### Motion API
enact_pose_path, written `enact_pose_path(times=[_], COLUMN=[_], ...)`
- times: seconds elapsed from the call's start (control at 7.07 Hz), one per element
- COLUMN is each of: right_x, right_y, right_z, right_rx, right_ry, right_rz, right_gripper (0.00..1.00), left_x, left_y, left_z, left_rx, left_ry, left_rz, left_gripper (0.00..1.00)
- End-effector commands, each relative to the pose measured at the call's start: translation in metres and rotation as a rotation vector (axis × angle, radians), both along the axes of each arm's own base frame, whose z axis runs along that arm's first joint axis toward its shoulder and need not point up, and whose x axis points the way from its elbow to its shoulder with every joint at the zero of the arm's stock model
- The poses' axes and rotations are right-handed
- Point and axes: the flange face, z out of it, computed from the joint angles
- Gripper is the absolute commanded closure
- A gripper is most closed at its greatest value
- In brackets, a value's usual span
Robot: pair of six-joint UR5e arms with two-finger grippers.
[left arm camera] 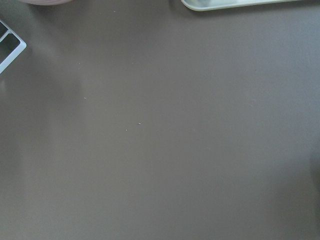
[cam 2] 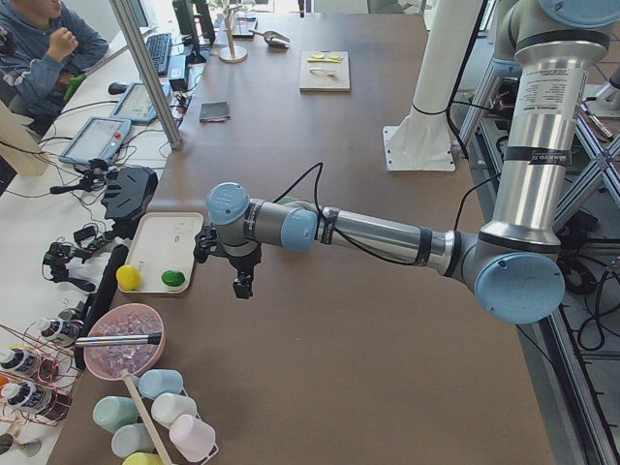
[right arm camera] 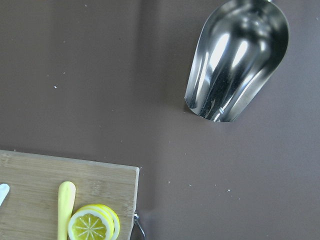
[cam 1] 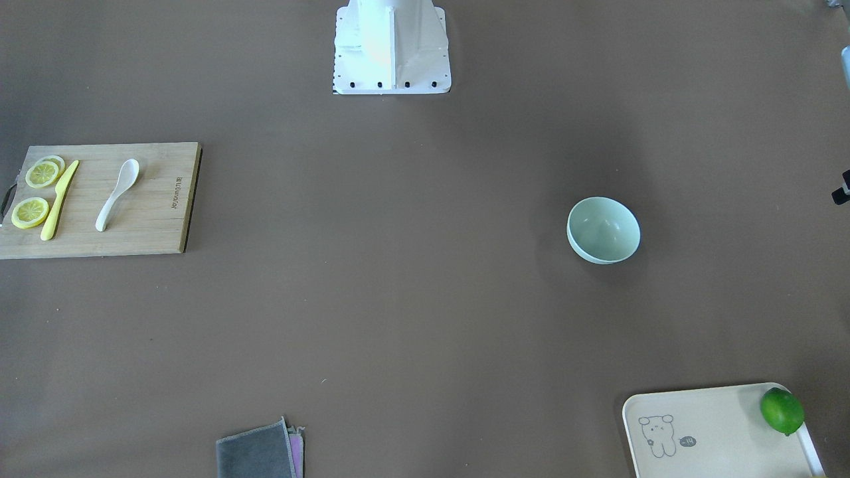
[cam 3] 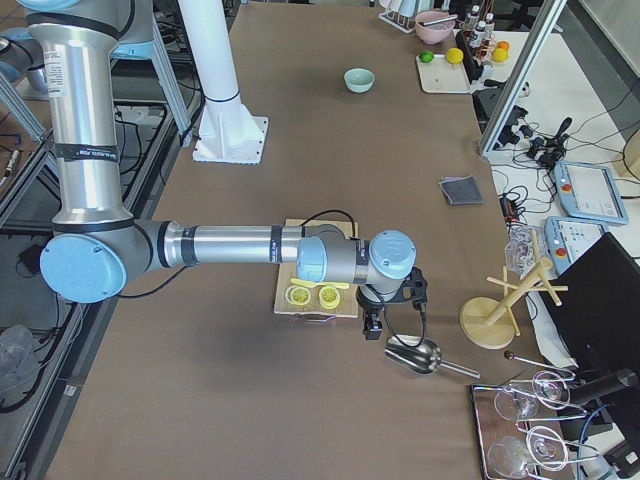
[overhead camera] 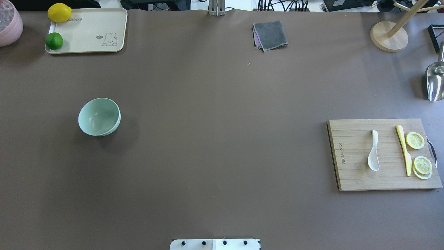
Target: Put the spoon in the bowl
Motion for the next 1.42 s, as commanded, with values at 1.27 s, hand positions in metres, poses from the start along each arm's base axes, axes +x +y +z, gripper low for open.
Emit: enact_pose_path(times=[1.27], right_x=[0.009], right_y=[0.021], right_z=[-0.029], right_rx=[0.059], right_ry=[-0.032], right_rz=[0.018], right_gripper=[0.00], left_x=[0.010], left_y=[0.000], left_z=[-0.048], left_rx=[0.164], left_ry=[-0.010], left_rz=[0.009], left_gripper=[0.02])
